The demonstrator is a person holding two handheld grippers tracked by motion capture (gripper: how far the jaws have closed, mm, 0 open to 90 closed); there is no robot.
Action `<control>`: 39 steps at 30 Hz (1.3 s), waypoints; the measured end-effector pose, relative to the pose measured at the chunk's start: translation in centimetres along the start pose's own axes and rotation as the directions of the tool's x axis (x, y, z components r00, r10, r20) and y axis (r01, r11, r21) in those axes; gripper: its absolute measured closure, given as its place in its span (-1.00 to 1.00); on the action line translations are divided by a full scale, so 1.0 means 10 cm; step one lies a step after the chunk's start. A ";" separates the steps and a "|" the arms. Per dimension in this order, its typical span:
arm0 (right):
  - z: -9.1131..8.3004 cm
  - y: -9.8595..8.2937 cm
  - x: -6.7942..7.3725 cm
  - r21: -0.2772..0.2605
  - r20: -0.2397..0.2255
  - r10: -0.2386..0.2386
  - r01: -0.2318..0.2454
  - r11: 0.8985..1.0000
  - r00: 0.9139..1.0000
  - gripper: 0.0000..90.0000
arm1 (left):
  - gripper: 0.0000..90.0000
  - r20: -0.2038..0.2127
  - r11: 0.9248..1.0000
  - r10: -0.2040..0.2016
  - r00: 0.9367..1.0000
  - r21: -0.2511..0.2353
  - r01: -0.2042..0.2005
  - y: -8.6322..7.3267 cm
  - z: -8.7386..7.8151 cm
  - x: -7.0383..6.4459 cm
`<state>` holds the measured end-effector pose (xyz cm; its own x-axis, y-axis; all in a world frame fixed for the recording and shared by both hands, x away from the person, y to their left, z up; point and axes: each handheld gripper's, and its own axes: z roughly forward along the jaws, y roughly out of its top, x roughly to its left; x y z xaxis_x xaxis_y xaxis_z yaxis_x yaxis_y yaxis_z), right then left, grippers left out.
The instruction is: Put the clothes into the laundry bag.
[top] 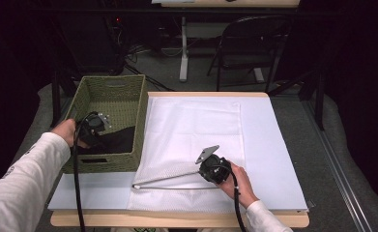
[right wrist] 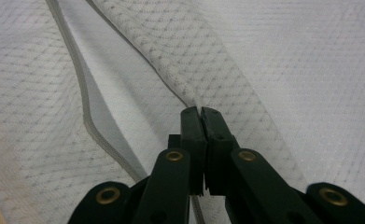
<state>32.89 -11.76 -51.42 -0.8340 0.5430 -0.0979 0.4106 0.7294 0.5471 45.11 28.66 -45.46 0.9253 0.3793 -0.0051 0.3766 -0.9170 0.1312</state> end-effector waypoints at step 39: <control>-0.01 -0.01 0.01 -0.002 0.008 -0.003 0.003 1.000 1.000 0.98 | 0.69 -0.118 0.991 -0.026 0.993 -0.134 0.010 -0.14 -1.02 -0.29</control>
<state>32.75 -11.76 -51.42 -0.8322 0.5442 -0.1063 0.4073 0.7300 0.5488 41.48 30.10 -35.48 0.9035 0.4145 0.1087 0.3761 -0.8886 0.2624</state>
